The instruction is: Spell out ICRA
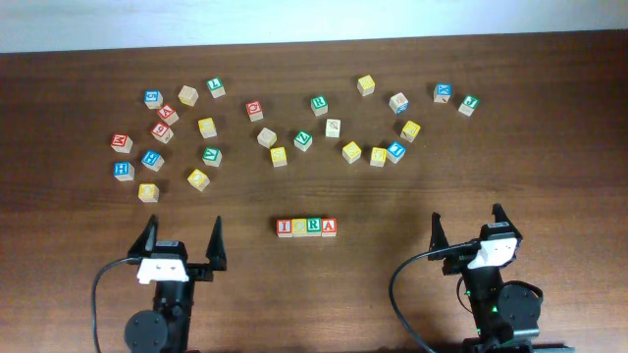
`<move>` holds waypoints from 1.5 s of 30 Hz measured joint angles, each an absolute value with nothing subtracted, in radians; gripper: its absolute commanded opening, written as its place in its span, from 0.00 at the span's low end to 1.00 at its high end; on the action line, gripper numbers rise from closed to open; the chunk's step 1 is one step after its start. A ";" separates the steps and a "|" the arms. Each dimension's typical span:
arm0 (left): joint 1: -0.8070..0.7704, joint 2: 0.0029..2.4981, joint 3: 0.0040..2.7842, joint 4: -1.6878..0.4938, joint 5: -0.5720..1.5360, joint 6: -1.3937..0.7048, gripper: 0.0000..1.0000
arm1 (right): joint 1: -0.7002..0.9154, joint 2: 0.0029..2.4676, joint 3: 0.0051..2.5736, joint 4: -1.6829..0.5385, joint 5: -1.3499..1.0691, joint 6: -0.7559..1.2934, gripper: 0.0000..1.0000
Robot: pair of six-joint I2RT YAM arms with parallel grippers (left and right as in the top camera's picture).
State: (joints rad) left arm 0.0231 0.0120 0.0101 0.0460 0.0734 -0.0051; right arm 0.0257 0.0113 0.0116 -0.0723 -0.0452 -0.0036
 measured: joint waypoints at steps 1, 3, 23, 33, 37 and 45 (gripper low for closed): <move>0.023 0.010 0.012 0.014 0.061 -0.006 0.99 | 0.025 0.011 0.012 -0.072 -0.045 -0.004 0.98; 0.023 0.010 0.011 -0.047 0.041 -0.013 0.99 | 0.025 0.011 0.012 -0.073 -0.045 -0.004 0.98; 0.023 0.011 0.011 -0.077 -0.012 -0.065 0.99 | 0.026 0.011 0.012 -0.072 -0.045 -0.004 0.98; 0.023 0.011 0.011 -0.077 -0.012 -0.065 0.99 | 0.026 0.011 0.012 -0.072 -0.045 -0.004 0.98; 0.023 0.011 0.011 -0.077 -0.012 -0.065 0.99 | 0.025 0.011 0.012 -0.072 -0.045 -0.004 0.98; 0.023 0.011 0.011 -0.077 -0.012 -0.065 0.99 | 0.026 0.011 0.012 -0.075 -0.021 -0.010 0.98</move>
State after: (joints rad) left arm 0.0231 0.0109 0.0109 -0.0772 -0.0120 -0.0650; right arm 0.0257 0.0113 0.0116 -0.0746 -0.0212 -0.0105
